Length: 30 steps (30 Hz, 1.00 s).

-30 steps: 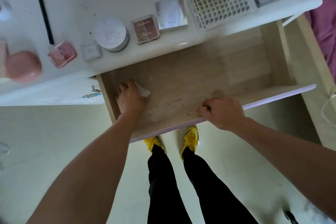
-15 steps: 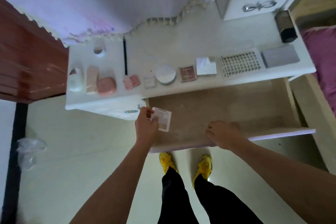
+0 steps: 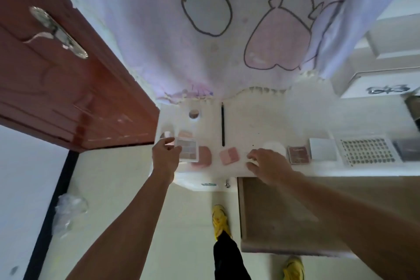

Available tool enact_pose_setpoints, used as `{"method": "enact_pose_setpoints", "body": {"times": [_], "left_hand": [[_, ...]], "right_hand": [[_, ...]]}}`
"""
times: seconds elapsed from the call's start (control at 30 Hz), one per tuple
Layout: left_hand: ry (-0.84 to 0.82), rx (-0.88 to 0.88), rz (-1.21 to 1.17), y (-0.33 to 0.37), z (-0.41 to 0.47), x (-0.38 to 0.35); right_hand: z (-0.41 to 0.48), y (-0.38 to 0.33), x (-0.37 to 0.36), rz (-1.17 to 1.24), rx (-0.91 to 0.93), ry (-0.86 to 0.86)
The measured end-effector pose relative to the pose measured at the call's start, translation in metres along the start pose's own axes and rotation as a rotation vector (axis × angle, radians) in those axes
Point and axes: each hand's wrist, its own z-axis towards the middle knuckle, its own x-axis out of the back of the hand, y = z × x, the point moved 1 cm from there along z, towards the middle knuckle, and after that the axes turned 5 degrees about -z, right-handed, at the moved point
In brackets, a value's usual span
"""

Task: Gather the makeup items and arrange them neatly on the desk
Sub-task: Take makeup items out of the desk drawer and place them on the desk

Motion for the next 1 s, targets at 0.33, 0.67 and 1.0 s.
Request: {"method": "enact_pose_setpoints", "body": {"times": [0.33, 0.67, 1.0], "left_hand": [[-0.091, 0.1, -0.005, 0.034, 0.164, 0.004], [-0.069, 0.053, 0.249, 0.012, 0.233, -0.018], [-0.085, -0.161, 0.712, 0.028, 0.193, -0.03]], "right_hand": [[0.113, -0.049, -0.007, 0.038, -0.252, -0.026], [0.145, -0.053, -0.011, 0.057, -0.333, -0.001], [0.124, -0.032, 0.007, 0.117, -0.369, 0.038]]}}
